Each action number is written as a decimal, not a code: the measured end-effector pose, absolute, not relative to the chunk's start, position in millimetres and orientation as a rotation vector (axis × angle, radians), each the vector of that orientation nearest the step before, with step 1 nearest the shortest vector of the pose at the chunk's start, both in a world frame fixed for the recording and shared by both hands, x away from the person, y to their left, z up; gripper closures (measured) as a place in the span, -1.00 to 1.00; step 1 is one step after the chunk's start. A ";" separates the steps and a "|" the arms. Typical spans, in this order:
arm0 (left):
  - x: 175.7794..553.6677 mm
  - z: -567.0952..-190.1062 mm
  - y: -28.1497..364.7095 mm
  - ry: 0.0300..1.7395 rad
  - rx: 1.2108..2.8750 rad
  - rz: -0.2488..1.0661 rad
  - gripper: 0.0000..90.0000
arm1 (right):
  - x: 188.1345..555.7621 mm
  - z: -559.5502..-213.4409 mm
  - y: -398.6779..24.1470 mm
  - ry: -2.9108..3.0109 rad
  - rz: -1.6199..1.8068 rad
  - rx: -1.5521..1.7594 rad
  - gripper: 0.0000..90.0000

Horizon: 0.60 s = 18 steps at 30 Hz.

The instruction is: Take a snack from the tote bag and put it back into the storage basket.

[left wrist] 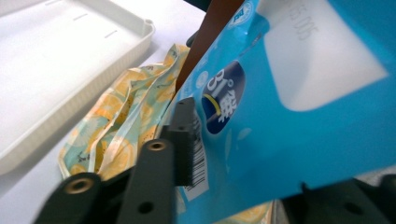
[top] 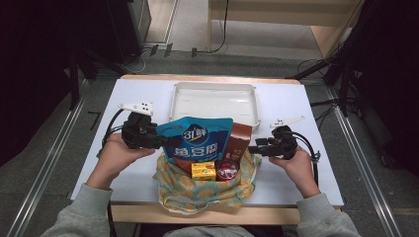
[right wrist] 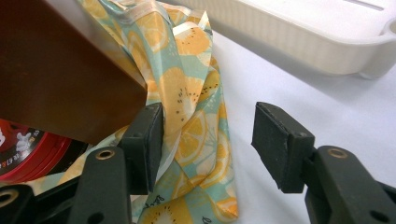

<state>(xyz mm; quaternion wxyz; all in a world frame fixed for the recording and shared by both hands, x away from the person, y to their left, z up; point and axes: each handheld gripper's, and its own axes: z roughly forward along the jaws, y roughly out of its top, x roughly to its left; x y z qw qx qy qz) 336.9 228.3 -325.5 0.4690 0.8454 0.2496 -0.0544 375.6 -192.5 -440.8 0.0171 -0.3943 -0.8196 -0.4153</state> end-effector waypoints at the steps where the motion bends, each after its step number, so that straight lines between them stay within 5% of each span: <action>1: 336.1 -325.1 227.9 0.609 2.075 -0.121 0.63 | 375.7 -440.9 -192.4 -2.546 -1.291 -1.227 0.01; 18: 334.4 -321.1 223.0 0.628 2.059 -0.093 0.96 | 376.2 -441.4 -192.1 -2.543 -1.296 -1.231 0.01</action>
